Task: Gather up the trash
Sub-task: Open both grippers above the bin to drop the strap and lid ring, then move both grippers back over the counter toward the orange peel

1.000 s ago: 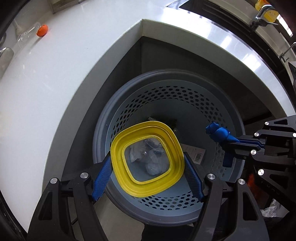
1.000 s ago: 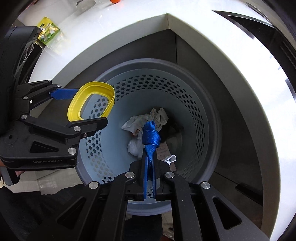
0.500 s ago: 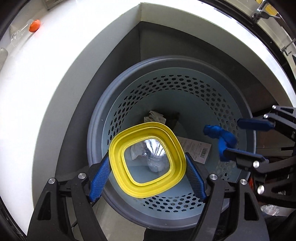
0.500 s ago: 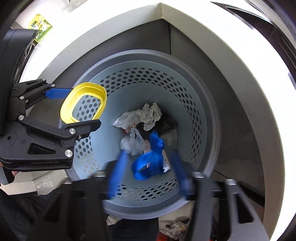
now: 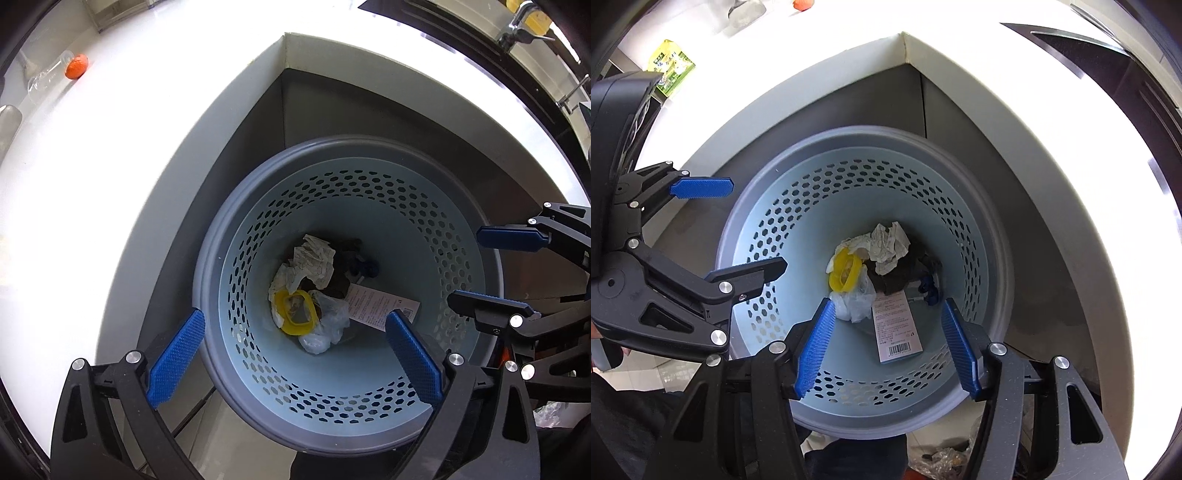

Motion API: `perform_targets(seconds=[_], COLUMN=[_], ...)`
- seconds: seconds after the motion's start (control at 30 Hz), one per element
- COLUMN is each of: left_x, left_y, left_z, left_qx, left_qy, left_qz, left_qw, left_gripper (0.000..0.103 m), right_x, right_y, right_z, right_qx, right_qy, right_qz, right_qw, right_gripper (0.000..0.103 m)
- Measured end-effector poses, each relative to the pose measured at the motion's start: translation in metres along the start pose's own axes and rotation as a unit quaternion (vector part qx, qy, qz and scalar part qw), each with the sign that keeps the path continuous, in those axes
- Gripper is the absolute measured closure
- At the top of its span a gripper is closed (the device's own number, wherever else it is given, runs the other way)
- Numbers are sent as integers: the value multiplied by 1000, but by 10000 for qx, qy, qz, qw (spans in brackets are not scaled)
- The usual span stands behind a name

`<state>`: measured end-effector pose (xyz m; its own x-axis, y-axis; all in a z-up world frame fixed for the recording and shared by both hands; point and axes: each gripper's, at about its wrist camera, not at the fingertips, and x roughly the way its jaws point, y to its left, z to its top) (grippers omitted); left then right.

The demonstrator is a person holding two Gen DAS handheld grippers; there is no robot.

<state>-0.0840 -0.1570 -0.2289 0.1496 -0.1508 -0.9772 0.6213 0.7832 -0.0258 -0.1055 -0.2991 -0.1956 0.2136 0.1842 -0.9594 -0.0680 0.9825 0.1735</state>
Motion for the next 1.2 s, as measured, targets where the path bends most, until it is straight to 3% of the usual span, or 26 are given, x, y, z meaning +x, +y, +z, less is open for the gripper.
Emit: perform_targets(seconds=[0.3, 0.57, 0.9, 1.2], left_x=[-59, -105, -135, -146], left_y=[30, 102, 196, 264], left_z=[11, 29, 57, 77], left_qx=[-498, -1135, -1587, -1789], left_qy=[-590, -1072, -1452, -1618], left_qz=[72, 422, 866, 1062], left_qw=[9970, 9868, 9727, 9647], left_gripper=[7, 7, 7, 7], right_x=[-46, -72, -69, -47], right_y=[9, 32, 81, 114], right_z=[30, 93, 184, 273], right_qx=[-73, -392, -942, -1043], right_qy=[-580, -1054, -1319, -1498], right_qz=[194, 276, 325, 385], right_qw=[9981, 9933, 9862, 9824], right_gripper=[46, 46, 46, 43])
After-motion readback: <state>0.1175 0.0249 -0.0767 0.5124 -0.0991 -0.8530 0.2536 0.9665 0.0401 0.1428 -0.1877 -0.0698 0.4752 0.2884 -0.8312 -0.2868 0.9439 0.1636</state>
